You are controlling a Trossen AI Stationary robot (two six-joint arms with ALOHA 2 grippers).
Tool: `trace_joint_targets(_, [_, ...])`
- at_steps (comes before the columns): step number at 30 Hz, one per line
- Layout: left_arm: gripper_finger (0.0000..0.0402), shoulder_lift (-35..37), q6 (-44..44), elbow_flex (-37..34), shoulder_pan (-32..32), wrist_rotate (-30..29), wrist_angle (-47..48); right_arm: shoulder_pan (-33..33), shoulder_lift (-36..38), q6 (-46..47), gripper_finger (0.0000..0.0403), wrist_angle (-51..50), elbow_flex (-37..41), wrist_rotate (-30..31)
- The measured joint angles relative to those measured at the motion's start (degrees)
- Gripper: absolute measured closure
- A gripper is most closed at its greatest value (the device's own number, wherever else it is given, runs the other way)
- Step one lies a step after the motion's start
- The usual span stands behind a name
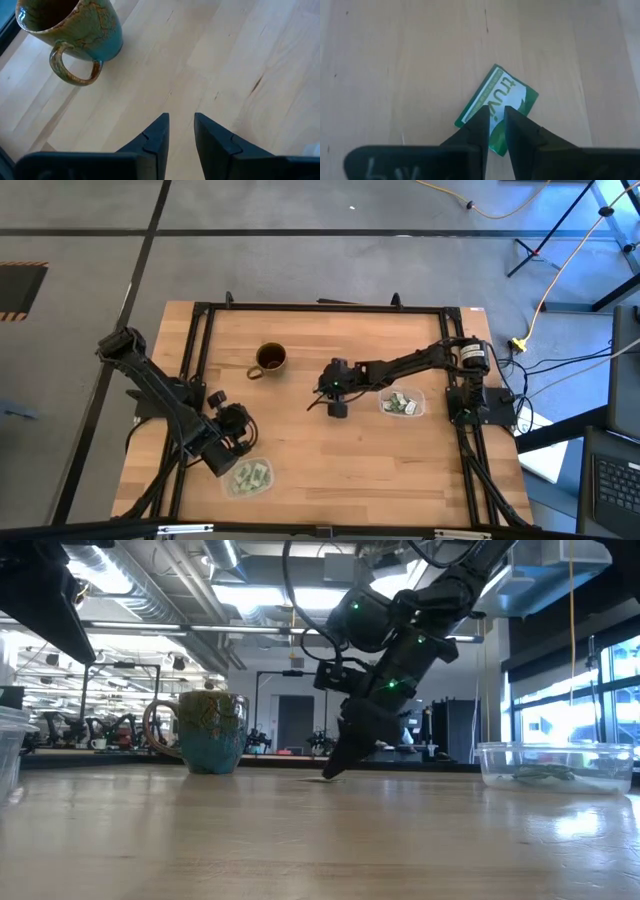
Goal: Pick and place Stevia / Truvia into bins
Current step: Put the truvia packet into the top transparent container
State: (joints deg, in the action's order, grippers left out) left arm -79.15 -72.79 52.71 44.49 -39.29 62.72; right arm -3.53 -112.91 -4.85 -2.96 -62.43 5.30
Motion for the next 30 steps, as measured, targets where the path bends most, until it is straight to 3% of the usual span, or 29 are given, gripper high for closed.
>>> trace_joint_targets(14, [0.032,0.0,0.02,0.0,0.0,-0.09,-1.45,-0.07,0.14,3.11,0.0342,-2.51,-0.11,0.02])
trace_joint_targets(23, [0.0322,0.0,0.02,0.0,0.0,-0.09,-1.51,-0.07,0.14,3.07,0.0395,-2.82,-0.11,0.17])
trace_joint_targets(30, [0.0324,0.0,0.02,0.0,0.0,-0.09,-1.51,-0.05,0.14,2.78,0.0396,-2.26,-0.09,0.17])
